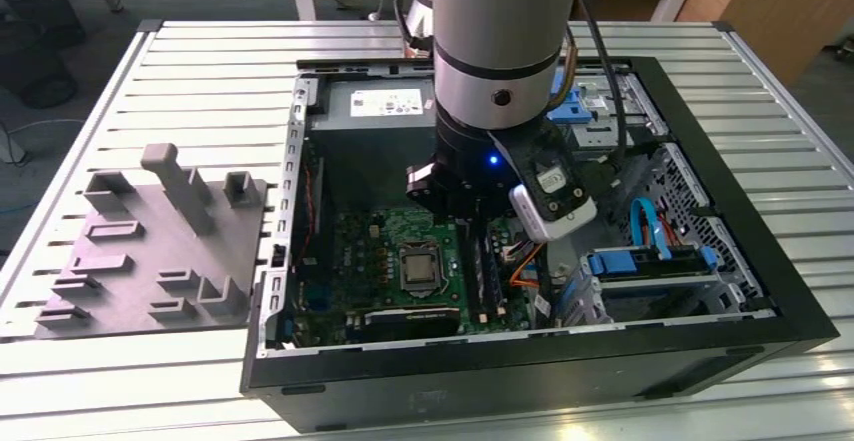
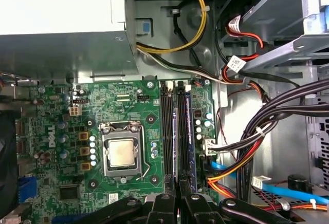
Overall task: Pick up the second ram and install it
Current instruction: 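Insert the second ram into the second slot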
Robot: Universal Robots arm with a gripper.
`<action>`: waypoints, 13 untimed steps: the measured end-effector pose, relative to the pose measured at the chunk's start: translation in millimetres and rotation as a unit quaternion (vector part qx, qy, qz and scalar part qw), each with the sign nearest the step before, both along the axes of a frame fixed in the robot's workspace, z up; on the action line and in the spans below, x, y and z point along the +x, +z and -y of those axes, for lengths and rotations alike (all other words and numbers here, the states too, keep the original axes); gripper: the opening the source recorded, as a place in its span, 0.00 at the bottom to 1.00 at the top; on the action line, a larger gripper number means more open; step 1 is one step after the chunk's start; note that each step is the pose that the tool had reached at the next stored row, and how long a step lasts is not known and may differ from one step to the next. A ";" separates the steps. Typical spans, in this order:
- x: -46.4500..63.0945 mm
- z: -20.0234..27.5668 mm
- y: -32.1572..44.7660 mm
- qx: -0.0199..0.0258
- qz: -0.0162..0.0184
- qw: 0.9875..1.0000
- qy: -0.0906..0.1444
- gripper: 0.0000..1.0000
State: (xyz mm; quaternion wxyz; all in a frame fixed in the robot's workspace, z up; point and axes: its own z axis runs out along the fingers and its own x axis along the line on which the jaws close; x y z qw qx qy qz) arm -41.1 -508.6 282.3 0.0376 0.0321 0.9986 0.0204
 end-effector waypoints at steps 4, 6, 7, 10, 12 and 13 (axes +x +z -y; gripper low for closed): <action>0.0 0.0 -3.1 0.000 0.000 1.000 0.000 0.14; 0.0 0.0 -4.5 0.000 0.000 1.000 0.000 0.14; 0.0 0.0 -5.1 0.000 0.000 1.000 0.000 0.14; 0.0 0.0 -6.9 0.000 0.000 1.000 0.000 0.14; 0.0 0.0 -8.0 0.000 0.000 1.000 0.000 0.14; 0.0 0.0 -8.6 0.000 0.000 1.000 0.000 0.14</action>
